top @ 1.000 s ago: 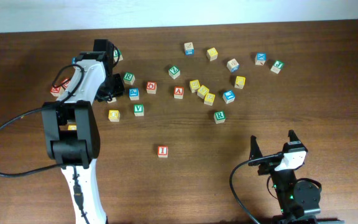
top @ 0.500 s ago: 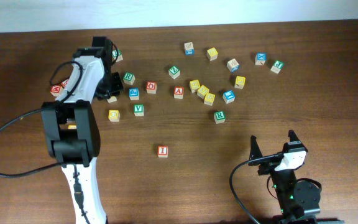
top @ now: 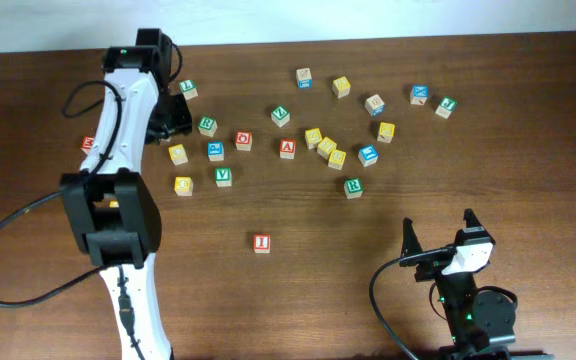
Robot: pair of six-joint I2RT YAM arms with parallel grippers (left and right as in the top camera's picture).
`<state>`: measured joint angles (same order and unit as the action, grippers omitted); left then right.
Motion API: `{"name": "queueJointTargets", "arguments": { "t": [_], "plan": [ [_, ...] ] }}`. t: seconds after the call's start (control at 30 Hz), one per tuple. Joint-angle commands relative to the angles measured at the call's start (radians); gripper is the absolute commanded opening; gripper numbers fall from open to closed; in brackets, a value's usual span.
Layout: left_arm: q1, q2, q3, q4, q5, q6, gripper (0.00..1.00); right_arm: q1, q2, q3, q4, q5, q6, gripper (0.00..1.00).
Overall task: Spell out ICRA
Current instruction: 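Lower the left gripper and grasp the yellow C block, then carry the yellow C block and place it right of the I block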
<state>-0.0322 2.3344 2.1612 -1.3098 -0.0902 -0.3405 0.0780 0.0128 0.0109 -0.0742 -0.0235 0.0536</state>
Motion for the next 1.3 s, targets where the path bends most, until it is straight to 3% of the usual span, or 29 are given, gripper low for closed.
{"name": "queueJointTargets", "arguments": {
  "t": [0.0, 0.03, 0.6, 0.77, 1.27],
  "plan": [
    [0.005, 0.031, -0.089, 0.063, 0.03, 0.052, 0.56, -0.007, -0.006, -0.005, -0.005, 0.008, 0.006, 0.98],
    [0.005, 0.034, -0.106, 0.086, 0.045, 0.095, 0.56, -0.007, -0.006, -0.005, -0.005, 0.008, 0.006, 0.98],
    [0.045, 0.104, -0.115, 0.121, 0.089, 0.111, 0.52, -0.007, -0.006, -0.005, -0.005, 0.008, 0.006, 0.98],
    [0.046, 0.104, -0.115, 0.129, 0.102, 0.128, 0.35, -0.007, -0.006, -0.005, -0.005, 0.008, 0.006, 0.98],
    [0.048, 0.089, -0.09, 0.127, 0.102, 0.134, 0.22, -0.007, -0.006, -0.005, -0.005, 0.008, 0.006, 0.98]
  ]
}}
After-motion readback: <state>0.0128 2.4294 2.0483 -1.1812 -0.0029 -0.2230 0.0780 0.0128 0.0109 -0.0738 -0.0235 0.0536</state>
